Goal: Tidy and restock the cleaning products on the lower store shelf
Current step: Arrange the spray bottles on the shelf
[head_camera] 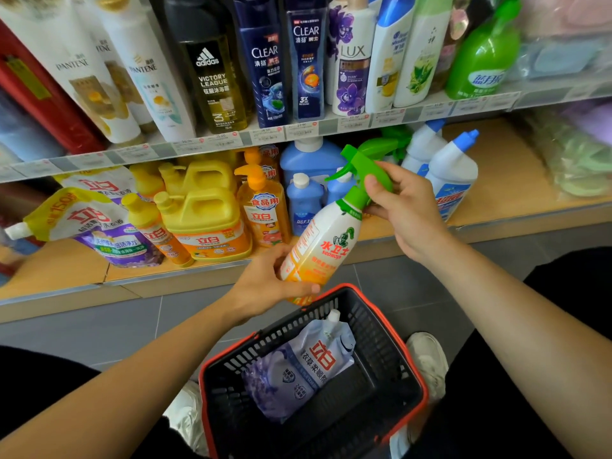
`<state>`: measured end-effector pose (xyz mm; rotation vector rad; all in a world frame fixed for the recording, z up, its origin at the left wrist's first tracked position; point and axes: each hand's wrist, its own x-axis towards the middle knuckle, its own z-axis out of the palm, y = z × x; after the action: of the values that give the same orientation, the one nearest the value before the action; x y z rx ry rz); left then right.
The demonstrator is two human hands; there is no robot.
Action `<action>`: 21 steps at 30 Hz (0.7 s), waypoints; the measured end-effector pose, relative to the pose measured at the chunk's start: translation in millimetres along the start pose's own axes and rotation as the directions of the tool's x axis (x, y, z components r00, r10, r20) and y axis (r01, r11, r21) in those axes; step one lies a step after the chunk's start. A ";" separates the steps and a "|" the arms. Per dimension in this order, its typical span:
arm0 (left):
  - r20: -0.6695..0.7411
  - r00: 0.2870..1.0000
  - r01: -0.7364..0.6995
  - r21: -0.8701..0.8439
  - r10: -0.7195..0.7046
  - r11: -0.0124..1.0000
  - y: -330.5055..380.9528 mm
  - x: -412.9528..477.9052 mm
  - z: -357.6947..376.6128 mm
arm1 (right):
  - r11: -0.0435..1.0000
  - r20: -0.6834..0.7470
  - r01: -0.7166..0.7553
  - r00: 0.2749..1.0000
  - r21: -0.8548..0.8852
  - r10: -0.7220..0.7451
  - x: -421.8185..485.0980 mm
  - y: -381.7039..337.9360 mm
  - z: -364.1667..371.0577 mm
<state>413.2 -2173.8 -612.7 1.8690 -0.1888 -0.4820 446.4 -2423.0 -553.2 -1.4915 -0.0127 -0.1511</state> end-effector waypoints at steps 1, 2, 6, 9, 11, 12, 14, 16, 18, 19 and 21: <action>-0.059 0.998 0.001 -0.048 -0.004 0.999 1.1 0.5 -2.2 | 0.998 -0.028 0.023 0.999 -0.051 -0.024 0.1 0.8 -2.2; -0.118 0.993 -0.008 -0.085 -0.003 0.996 2.5 1.6 -4.8 | 0.991 -0.053 0.051 0.997 -0.125 -0.058 0.6 1.3 -4.6; -0.288 0.955 -0.110 -0.150 0.063 0.983 13.2 1.1 -14.6 | 0.907 -0.173 0.038 0.977 -0.419 -0.121 5.7 6.5 -13.8; -0.367 0.922 -0.179 -0.125 0.122 0.976 23.1 -0.2 -17.9 | 0.810 -0.308 0.026 0.918 -0.585 -0.251 3.1 10.2 -16.1; -0.395 0.899 -0.228 -0.056 0.188 0.972 30.2 -0.5 -19.3 | 0.697 -0.146 0.212 0.898 -0.685 -0.416 -1.0 8.1 -10.6; -0.393 0.887 -0.260 0.008 0.242 0.966 34.0 -0.8 -20.5 | 0.631 -0.001 0.317 0.893 -0.708 -0.451 -2.8 7.9 -6.3; -0.354 0.867 -0.328 0.125 0.350 0.937 41.3 -3.0 -21.7 | 0.519 0.294 0.457 0.882 -0.722 -0.368 -7.6 12.7 3.0; -0.305 0.861 -0.372 0.170 0.407 0.913 45.9 -6.2 -19.5 | 0.510 0.465 0.479 0.870 -0.714 -0.165 -12.4 23.3 11.1; -0.264 0.871 -0.389 0.146 0.415 0.910 47.2 -8.7 -14.5 | 0.606 0.508 0.426 0.860 -0.671 -0.042 -17.0 34.4 18.1; -0.247 0.879 -0.391 0.115 0.408 0.913 48.2 -9.6 -12.5 | 0.660 0.505 0.393 0.863 -0.640 -0.024 -18.4 38.1 20.3; -0.210 0.890 -0.394 0.086 0.404 0.915 50.7 -10.1 -13.1 | 0.744 0.485 0.331 0.874 -0.580 -0.012 -19.1 42.2 22.0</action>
<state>414.9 -2176.5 -559.5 1.8448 -0.4240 0.0184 433.9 -2396.4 -595.2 -2.2073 -0.5404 0.0596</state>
